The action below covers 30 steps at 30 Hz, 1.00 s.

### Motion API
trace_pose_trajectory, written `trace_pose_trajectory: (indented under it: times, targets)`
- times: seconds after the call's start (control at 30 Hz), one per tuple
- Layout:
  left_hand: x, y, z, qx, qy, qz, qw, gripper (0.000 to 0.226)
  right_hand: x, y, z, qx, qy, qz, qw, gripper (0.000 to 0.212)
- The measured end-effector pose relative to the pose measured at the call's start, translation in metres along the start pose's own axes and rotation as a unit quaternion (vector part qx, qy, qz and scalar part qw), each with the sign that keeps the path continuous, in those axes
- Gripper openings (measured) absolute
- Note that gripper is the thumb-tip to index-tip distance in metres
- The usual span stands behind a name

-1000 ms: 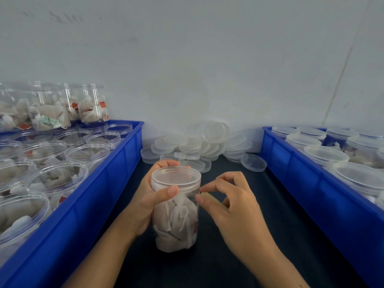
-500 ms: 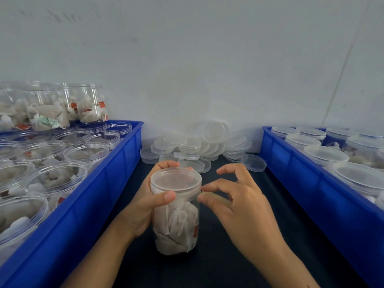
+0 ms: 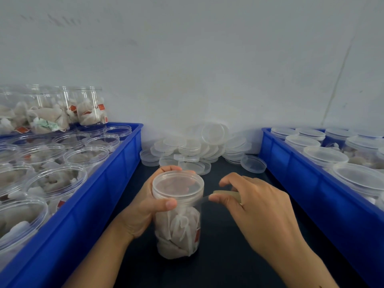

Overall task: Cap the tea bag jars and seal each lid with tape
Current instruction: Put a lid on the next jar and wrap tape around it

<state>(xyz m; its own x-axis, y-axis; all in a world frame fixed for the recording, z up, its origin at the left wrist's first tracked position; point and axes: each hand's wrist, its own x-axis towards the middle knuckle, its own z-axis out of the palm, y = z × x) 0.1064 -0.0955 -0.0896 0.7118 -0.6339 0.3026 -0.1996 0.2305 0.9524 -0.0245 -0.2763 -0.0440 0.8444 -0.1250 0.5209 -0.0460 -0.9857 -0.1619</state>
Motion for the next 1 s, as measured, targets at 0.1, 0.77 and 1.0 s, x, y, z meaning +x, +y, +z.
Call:
trace_pose_trajectory:
  times: [0.1, 0.77, 1.0]
  targets:
    - [-0.001, 0.002, 0.002, 0.02, -0.014, -0.001, 1.0, 0.087, 0.0, 0.001, 0.0, 0.008, 0.002, 0.004, 1.0, 0.073]
    - [-0.001, 0.029, -0.001, 0.158, -0.013, -0.013, 0.987, 0.083, -0.004, -0.004, 0.023, 0.063, -0.007, 0.022, 0.998, 0.029]
    - [0.0, 0.06, 0.04, 0.626, -0.028, -0.099, 0.773, 0.129, -0.005, -0.01, 0.025, 0.057, -0.003, -0.001, 0.998, 0.023]
